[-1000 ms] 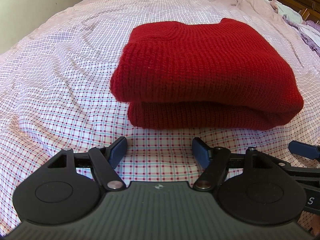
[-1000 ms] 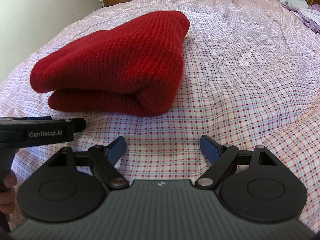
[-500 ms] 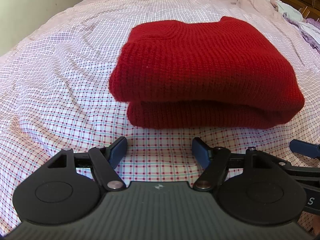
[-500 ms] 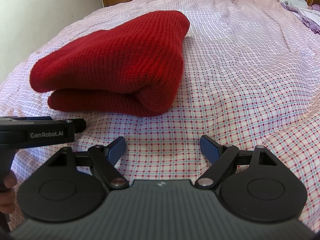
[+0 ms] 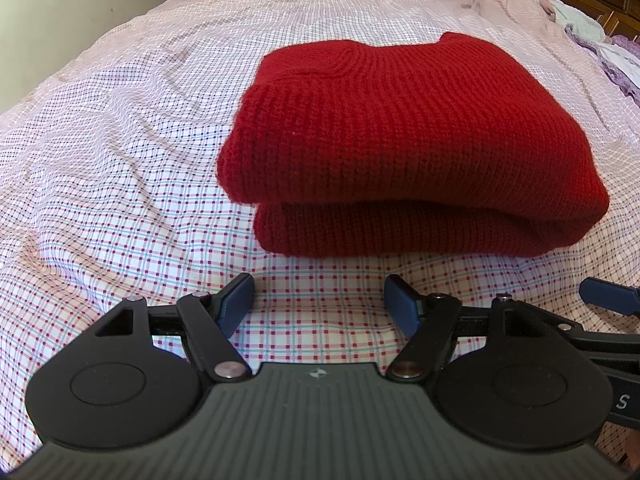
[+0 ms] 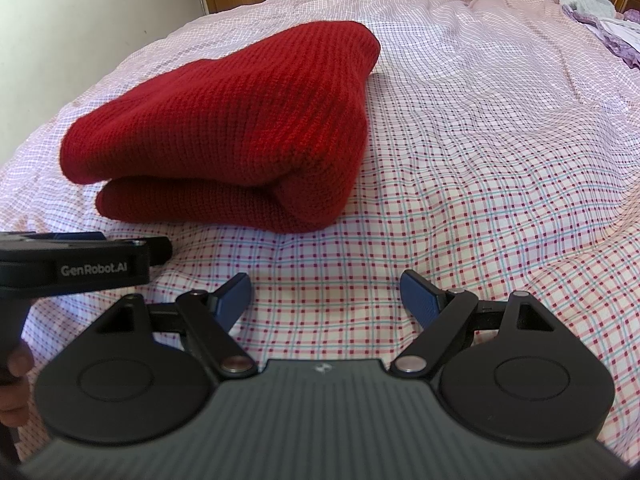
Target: Fold small clothes
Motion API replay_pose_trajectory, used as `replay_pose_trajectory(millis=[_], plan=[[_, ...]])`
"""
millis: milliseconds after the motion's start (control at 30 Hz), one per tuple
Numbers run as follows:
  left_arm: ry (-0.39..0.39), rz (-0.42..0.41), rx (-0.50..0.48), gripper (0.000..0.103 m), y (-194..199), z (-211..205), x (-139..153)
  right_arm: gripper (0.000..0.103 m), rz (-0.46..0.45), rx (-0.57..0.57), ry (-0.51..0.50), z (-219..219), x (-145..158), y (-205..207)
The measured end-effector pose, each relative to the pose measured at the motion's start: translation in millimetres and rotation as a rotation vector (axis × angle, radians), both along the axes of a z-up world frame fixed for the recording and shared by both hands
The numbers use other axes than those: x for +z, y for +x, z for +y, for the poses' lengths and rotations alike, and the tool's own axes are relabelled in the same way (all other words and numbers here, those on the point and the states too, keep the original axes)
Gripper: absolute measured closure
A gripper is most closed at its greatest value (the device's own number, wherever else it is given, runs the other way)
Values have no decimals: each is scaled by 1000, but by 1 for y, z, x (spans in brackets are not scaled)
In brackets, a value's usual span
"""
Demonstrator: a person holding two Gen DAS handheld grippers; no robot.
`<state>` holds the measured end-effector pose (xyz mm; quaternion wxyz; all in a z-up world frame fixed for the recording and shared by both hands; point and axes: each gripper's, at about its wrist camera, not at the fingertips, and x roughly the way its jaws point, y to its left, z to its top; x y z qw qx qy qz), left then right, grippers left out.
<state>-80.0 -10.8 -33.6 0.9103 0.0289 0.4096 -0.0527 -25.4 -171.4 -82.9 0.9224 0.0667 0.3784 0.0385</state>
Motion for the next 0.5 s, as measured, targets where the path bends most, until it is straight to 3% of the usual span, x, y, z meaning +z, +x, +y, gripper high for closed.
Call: replay_pose_trajectory(millis=[500], plan=[[3,5,-1,26,1,-1,0,19,3,2,-2,-1,-1,1]])
